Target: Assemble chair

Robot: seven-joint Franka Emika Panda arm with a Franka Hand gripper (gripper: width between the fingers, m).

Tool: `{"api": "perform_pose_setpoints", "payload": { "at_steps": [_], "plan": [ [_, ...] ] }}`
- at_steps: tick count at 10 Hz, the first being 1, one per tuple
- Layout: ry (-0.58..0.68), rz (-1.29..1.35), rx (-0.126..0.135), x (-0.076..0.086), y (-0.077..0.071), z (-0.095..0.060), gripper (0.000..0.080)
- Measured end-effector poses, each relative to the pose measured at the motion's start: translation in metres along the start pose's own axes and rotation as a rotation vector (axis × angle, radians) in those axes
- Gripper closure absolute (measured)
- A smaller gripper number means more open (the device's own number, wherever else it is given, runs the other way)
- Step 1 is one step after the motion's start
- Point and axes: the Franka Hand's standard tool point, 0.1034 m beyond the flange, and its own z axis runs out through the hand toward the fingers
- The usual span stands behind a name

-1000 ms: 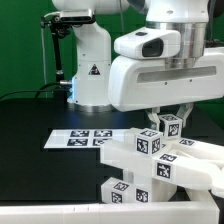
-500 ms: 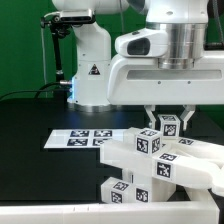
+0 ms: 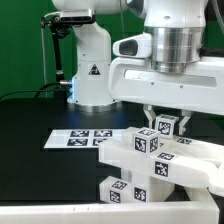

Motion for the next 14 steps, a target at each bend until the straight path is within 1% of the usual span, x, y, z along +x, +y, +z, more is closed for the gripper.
{"api": "perform_pose_setpoints", "payload": {
  "at_steps": [1, 2, 3, 4, 5, 6, 7, 8, 11, 12, 14],
  "plan": [
    [-0.003, 0.071, 0.006, -0.0002, -0.0007, 0.0, 0.0526],
    [-0.004, 0.113, 0.005, -0.0007, -0.001, 0.0004, 0.0424],
    [-0.004, 0.091, 0.005, -0.0006, -0.0008, 0.0004, 0.0286],
    [-0.003, 0.058, 0.005, -0.0006, -0.0008, 0.0004, 0.0193],
    [-0.003, 0.011, 0.005, -0.0007, -0.001, -0.0007, 0.0193],
    [0.0, -0.08, 0.007, -0.0006, -0.0015, -0.0023, 0.0159],
    [-0.001, -0.181, 0.005, -0.0001, -0.0003, -0.001, 0.0152],
    [-0.001, -0.212, 0.004, 0.0, 0.0, -0.0007, 0.0152],
    [0.0, -0.429, 0.002, 0.001, 0.0013, -0.0006, 0.0151],
    [0.002, -0.557, 0.002, 0.0019, 0.0019, -0.0018, 0.0151],
    [0.006, -0.68, 0.0, 0.0018, 0.0008, -0.0033, 0.0151]
  ]
}}
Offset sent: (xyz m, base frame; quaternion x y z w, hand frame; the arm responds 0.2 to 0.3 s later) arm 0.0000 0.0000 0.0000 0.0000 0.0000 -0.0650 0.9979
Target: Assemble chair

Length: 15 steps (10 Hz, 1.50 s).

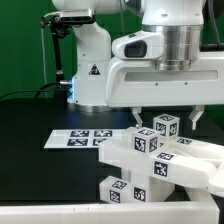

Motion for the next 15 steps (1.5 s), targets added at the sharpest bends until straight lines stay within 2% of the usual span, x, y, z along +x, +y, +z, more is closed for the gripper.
{"api": "perform_pose_setpoints", "payload": {
  "at_steps": [2, 5, 7, 8, 9, 12, 15],
  "plan": [
    [0.0, -0.144, -0.003, -0.0005, -0.0012, 0.0012, 0.0151],
    [-0.003, -0.309, -0.013, -0.0006, 0.0046, 0.0031, 0.0151],
    [-0.002, -0.301, -0.013, -0.0003, 0.0045, 0.0027, 0.0415],
    [-0.002, -0.3, -0.013, -0.0003, 0.0046, 0.0029, 0.0415],
    [-0.002, -0.293, -0.013, -0.0004, 0.0046, 0.0029, 0.0537],
    [-0.001, -0.229, -0.01, -0.0004, 0.0047, 0.0033, 0.0534],
    [0.013, 0.128, 0.01, 0.0014, 0.0073, 0.0034, 0.0534]
  ]
}}
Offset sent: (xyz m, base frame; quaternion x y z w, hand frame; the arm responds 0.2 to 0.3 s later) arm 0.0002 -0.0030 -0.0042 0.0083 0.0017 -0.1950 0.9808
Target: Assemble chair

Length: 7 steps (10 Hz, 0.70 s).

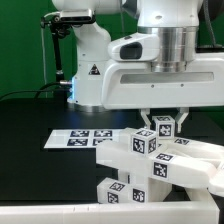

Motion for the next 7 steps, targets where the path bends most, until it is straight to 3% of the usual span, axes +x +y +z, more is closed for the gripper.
{"api": "perform_pose_setpoints", "payload": {
  "at_steps": [5, 7],
  "plan": [
    [-0.003, 0.317, 0.005, -0.0004, -0.0012, 0.0001, 0.0533],
    [-0.011, 0.554, 0.029, 0.0, -0.0001, -0.0003, 0.0532]
  ]
}}
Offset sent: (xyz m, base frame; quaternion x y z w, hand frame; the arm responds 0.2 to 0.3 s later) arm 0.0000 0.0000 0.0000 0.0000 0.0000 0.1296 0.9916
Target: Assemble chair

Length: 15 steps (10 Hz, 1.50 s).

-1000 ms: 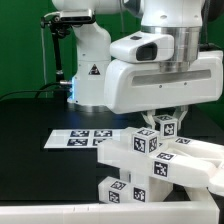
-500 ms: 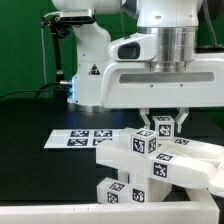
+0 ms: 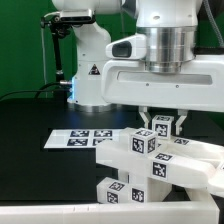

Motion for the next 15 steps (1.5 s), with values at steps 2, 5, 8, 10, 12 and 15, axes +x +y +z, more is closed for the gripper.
{"api": "perform_pose_setpoints", "payload": {
  "at_steps": [2, 5, 8, 10, 12, 15],
  "plan": [
    [-0.018, 0.22, 0.03, -0.0005, 0.0007, 0.0013, 0.0532],
    [-0.01, 0.378, 0.046, -0.0011, -0.0005, 0.0019, 0.0482],
    [-0.009, 0.306, 0.042, -0.0015, 0.0003, 0.0027, 0.0198],
    [-0.006, 0.233, 0.045, -0.0012, -0.0007, 0.0009, 0.0165],
    [-0.004, 0.104, 0.043, -0.0008, 0.0004, 0.0022, 0.0153],
    [0.0, -0.061, 0.042, -0.0003, 0.0011, 0.0023, 0.015]
  ]
}}
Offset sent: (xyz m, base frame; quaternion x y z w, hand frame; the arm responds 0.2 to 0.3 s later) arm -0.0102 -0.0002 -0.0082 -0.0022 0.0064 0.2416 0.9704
